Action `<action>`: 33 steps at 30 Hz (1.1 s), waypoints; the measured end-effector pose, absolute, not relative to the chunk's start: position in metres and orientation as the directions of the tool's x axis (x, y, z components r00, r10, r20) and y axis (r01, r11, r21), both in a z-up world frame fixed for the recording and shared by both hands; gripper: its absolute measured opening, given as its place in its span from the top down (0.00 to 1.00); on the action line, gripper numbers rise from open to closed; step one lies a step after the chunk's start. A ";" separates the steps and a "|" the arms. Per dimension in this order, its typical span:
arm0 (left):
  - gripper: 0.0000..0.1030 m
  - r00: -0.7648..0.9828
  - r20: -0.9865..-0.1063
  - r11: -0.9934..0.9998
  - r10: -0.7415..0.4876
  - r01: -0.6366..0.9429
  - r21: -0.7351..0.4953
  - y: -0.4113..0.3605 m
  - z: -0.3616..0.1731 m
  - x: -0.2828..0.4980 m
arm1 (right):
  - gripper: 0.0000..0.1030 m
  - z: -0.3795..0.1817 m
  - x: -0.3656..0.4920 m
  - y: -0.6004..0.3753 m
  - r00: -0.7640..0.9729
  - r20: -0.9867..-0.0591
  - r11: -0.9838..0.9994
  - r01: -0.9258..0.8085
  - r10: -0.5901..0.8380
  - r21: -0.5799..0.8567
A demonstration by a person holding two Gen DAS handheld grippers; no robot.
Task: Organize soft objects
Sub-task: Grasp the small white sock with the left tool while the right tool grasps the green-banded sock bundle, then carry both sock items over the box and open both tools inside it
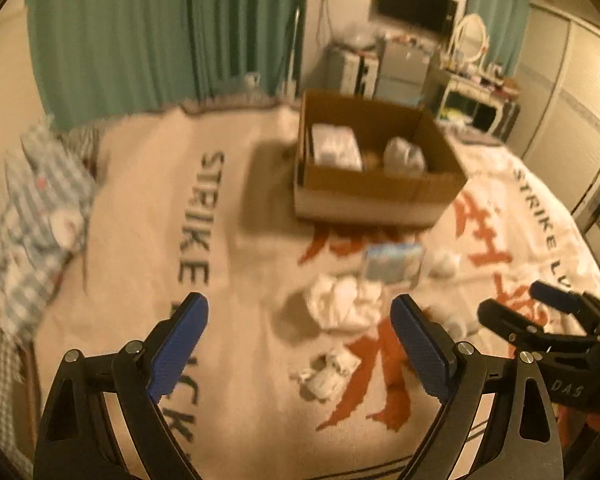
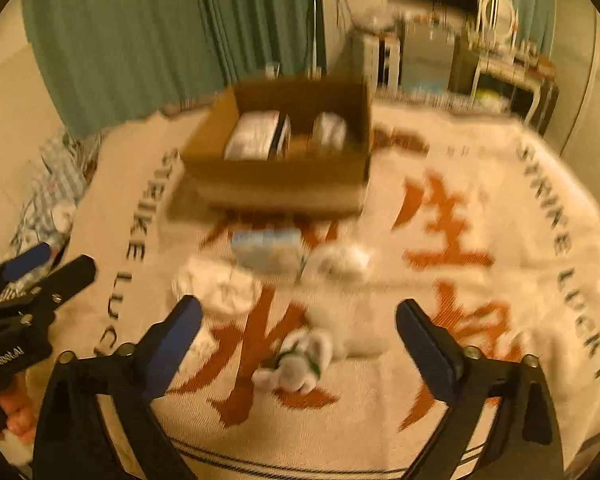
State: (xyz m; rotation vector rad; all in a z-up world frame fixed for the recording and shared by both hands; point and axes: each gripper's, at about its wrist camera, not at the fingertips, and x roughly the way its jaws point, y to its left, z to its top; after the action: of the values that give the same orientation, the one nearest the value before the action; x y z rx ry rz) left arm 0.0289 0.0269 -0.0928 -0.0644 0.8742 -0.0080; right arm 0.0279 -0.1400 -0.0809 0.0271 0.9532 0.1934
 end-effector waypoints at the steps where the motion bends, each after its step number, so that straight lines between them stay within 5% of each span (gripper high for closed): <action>1: 0.10 0.641 -0.768 0.999 -0.020 -0.023 -0.046 0.026 -0.097 0.028 | 0.11 -0.092 0.028 -0.138 0.541 -0.822 0.982 -0.147 0.177 0.115; 8: 0.11 0.553 -0.833 1.000 -0.015 0.003 -0.016 0.018 -0.151 0.032 | 0.28 -0.145 0.028 -0.123 0.422 -0.894 0.981 -0.177 0.152 0.083; 10: 0.18 0.529 -0.849 0.999 -0.010 0.033 0.009 0.012 -0.161 0.034 | 0.29 -0.155 0.030 -0.120 0.407 -0.905 0.982 -0.182 0.125 0.054; 15: 0.19 0.479 -0.877 0.996 -0.038 0.090 0.006 0.004 -0.181 0.029 | 0.48 -0.170 0.031 -0.115 0.358 -0.928 0.981 -0.192 0.106 0.038; 18: 0.34 0.435 -0.898 0.994 -0.064 0.109 -0.019 0.000 -0.196 0.029 | 0.57 -0.173 0.031 -0.115 0.359 -0.930 0.980 -0.199 0.082 0.010; 19: 0.36 0.420 -0.905 0.994 -0.070 0.110 -0.025 0.000 -0.200 0.030 | 0.68 -0.172 0.030 -0.116 0.362 -0.928 0.981 -0.194 0.083 0.012; 26: 0.66 0.372 -0.921 0.988 -0.118 0.141 -0.069 -0.004 -0.217 0.034 | 0.67 -0.161 0.027 -0.117 0.385 -0.918 0.979 -0.205 0.094 0.014; 33: 0.67 0.428 -0.891 0.984 -0.148 0.156 -0.089 -0.010 -0.187 0.032 | 0.68 -0.147 0.022 -0.113 0.430 -0.898 0.976 -0.219 0.091 -0.006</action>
State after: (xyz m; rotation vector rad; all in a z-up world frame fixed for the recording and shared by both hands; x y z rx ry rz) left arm 0.0323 -0.0102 -0.1869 0.0075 1.1119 -0.1898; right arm 0.0219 -0.1128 -0.1474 -0.1284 1.1104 0.1939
